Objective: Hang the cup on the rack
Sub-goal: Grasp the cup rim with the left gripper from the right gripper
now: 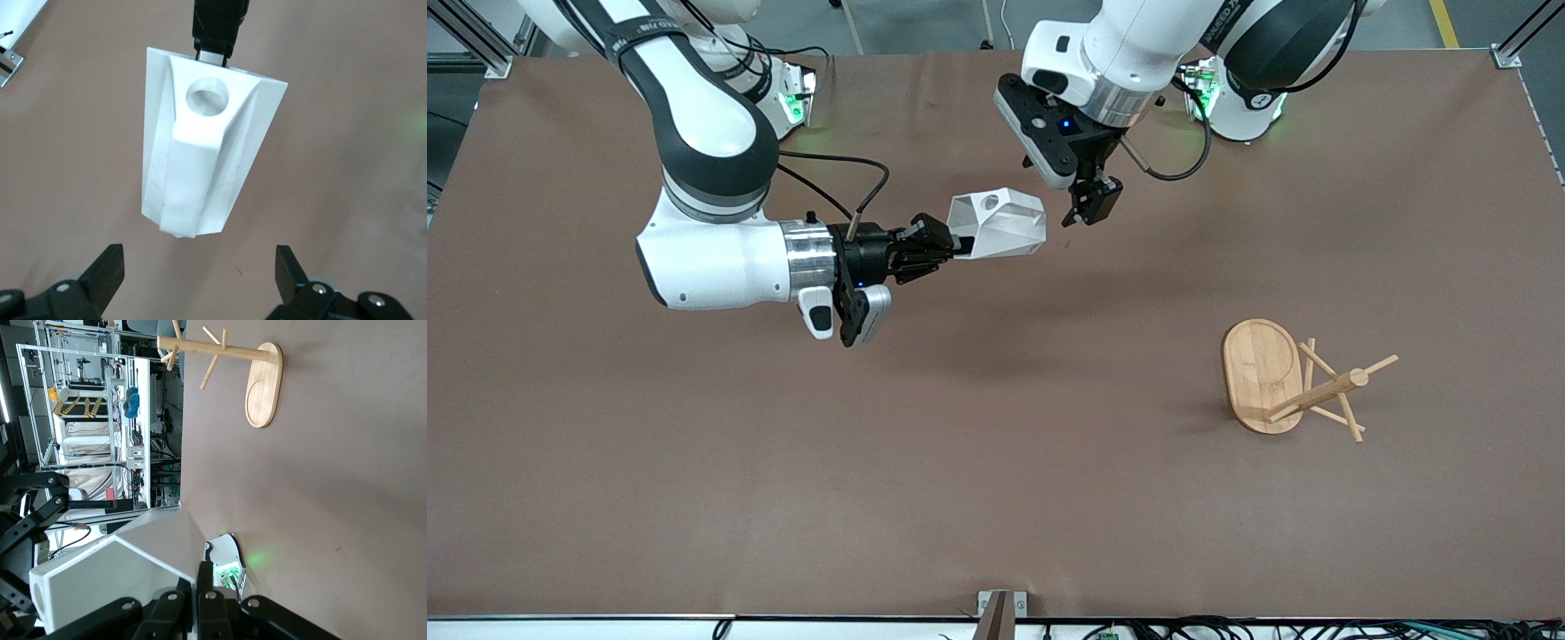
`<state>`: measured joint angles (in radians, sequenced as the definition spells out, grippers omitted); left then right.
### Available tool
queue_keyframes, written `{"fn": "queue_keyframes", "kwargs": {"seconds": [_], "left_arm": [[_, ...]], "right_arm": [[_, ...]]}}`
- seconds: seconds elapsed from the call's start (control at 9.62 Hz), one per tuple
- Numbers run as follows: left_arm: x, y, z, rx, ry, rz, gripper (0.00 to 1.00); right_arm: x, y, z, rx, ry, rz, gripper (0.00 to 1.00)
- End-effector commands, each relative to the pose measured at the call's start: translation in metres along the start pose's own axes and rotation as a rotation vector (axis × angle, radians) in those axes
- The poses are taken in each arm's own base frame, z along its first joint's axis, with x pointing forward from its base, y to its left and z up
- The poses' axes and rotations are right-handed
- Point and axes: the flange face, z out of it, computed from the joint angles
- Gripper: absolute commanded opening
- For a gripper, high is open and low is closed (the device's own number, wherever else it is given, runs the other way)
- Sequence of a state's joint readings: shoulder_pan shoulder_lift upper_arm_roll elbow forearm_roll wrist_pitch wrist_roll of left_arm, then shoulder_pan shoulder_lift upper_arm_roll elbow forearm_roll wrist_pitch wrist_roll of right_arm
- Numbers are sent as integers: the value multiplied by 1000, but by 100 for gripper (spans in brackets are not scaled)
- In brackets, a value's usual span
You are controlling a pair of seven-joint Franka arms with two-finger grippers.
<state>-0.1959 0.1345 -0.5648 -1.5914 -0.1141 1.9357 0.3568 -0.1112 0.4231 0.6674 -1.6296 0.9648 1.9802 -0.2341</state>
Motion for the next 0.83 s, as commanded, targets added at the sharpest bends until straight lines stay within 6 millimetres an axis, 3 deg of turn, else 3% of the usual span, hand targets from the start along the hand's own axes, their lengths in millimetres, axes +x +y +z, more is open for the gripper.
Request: {"fn": "queue_keyframes", "kwargs": {"seconds": [0.0, 0.21, 0.73], "left_arm": [[4, 1, 22, -16, 4, 42, 100], [6, 5, 27, -9, 26, 55, 100], [-1, 17, 55, 0, 38, 119, 99]], "right_arm": [[-1, -6, 3, 26, -11, -20, 1], [-4, -12, 14, 27, -28, -11, 1], [-5, -30, 18, 94, -13, -2, 1]]}}
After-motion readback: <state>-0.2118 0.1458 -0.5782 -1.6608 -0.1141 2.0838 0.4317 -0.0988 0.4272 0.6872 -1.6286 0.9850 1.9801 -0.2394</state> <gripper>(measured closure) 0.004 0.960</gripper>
